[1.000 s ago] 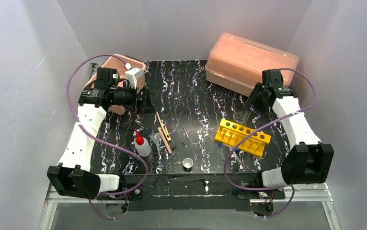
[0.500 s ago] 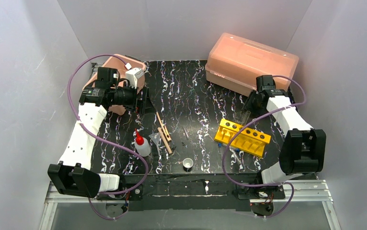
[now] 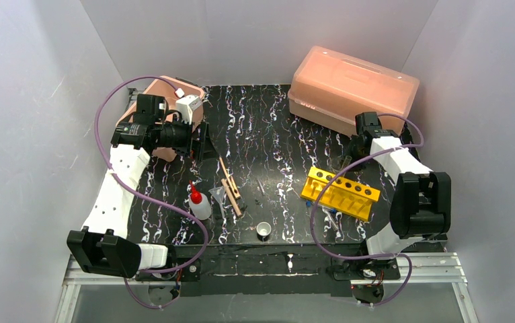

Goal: Organize the chemistry lab equipment

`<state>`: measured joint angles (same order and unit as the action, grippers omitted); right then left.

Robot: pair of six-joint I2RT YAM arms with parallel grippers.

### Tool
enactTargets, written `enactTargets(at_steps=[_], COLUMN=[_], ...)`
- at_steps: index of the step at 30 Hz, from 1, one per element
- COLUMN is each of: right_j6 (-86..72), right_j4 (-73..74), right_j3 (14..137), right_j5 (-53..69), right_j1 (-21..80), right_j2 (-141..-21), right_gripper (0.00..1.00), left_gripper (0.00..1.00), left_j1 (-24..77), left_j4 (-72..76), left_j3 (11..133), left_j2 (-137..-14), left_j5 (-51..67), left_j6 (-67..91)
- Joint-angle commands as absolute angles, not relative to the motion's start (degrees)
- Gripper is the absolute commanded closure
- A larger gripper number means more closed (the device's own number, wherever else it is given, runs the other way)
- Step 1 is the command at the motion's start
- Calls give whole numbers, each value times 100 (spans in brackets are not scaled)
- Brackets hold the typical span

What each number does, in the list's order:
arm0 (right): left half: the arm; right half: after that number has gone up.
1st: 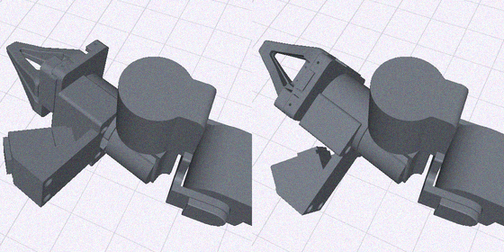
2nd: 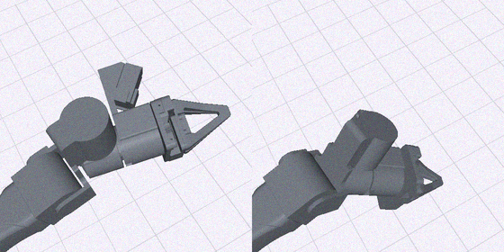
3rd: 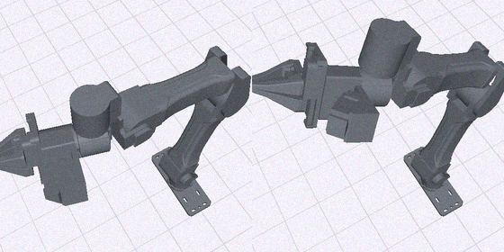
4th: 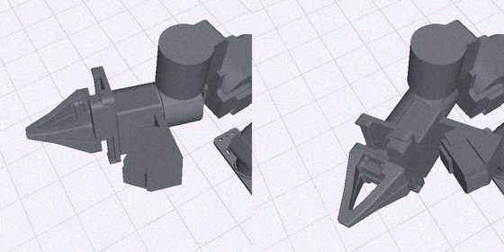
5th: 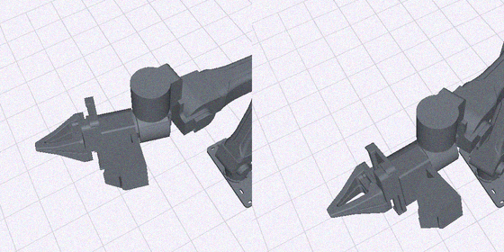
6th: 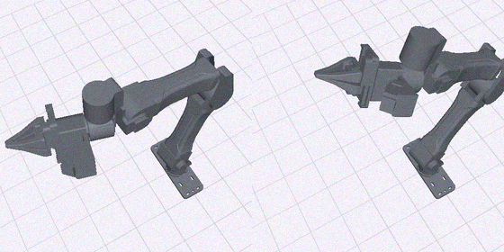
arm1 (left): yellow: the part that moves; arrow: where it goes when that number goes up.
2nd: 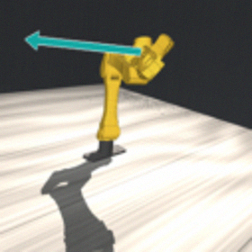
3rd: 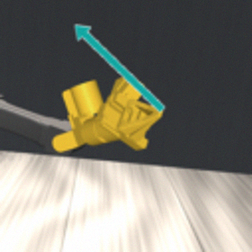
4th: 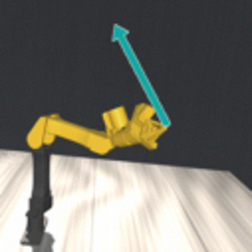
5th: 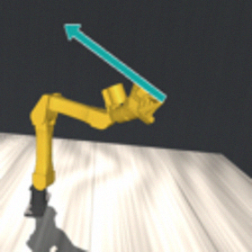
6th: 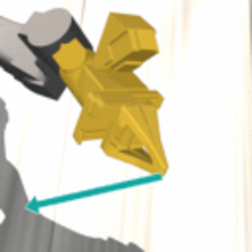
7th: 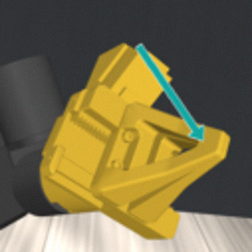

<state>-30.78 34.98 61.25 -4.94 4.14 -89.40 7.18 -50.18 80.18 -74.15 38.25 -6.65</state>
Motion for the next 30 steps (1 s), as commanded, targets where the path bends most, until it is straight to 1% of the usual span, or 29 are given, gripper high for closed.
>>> enactTargets(at_steps=[1,5,8,12,22,26,30], right_j6=[-3027,-3054,-3024,-2893,-2610,-2502,-2451], right_j4=[3178,3192,3289,3512,4145,4583,4930], right_j3=[6157,6343,6605,7289,9509,10352,10718], right_j5=[-497,-594,-786,-1070,-1324,-1380,-1461], right_j1=[401,404,417,453,838,1577,2504], right_j2=[-9152,-9279,-9229,-9200,-9521,-9663,-9906], right_gripper=[73,86,91,99,99,99,99], left_gripper=[1,1,1,1,1,1,1], left_j1=[677,677,678,678,674,669,668], left_j4=[-5164,-5196,-5211,-5205,-5226,-5238,-5186], left_j3=[8153,8188,8205,8199,8208,8219,8187], left_j2=[-7327,-7324,-7322,-7326,-7245,-7226,-7257], left_j5=[3801,3783,3781,3778,3655,3668,3646], left_j6=[-781,-806,-812,-821,-884,-893,-857])
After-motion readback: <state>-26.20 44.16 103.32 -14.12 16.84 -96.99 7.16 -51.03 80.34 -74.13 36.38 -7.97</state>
